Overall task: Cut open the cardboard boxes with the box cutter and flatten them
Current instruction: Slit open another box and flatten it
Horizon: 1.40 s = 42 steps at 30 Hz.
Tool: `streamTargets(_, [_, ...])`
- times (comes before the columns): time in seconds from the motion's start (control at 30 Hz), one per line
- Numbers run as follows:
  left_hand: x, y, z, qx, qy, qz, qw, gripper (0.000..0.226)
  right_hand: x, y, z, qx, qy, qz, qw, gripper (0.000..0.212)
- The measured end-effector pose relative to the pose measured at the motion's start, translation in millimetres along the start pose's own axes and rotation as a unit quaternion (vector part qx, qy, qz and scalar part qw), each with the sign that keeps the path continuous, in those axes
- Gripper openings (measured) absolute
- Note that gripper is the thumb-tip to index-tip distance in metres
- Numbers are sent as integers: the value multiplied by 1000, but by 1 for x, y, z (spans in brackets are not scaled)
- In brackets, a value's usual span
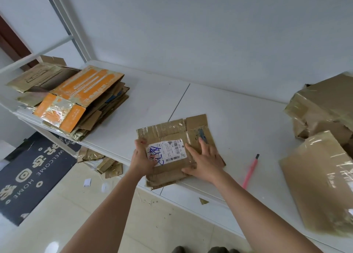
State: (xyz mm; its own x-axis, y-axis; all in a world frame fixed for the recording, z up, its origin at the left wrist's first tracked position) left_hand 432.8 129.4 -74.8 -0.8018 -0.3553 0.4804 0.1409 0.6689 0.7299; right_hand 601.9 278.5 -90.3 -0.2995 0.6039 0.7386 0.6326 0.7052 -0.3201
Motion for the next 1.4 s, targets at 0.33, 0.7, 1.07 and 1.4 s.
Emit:
streamTargets(0.33, [13, 8, 3, -137, 19, -269, 953, 71, 4, 12, 1, 1, 7, -13, 1000, 93])
streamTargets(0.7, [8, -31, 25, 47, 61, -344, 936, 59, -16, 11, 10, -21, -98, -45, 994, 77])
streamTargets(1.07, [20, 20, -12, 9, 63, -361, 930, 14, -9, 3, -4, -13, 64, -19, 998, 86])
streamTargets(1.4, [111, 43, -42, -38, 143, -603, 784, 16, 96, -110, -31, 162, 212, 389, 882, 76])
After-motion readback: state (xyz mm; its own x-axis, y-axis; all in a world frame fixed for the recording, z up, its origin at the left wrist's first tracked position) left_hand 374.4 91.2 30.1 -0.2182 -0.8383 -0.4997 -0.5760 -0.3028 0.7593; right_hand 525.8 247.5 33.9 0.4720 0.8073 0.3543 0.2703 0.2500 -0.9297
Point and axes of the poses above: each hand's wrist, its own z-axis towards the middle knuckle, its own x-axis out of the back of the hand, y = z × x, the point moved 2 cm from there along z, towards the middle knuckle, and after that the axes turned 15 degrees about -y, right-handed, at the moved point
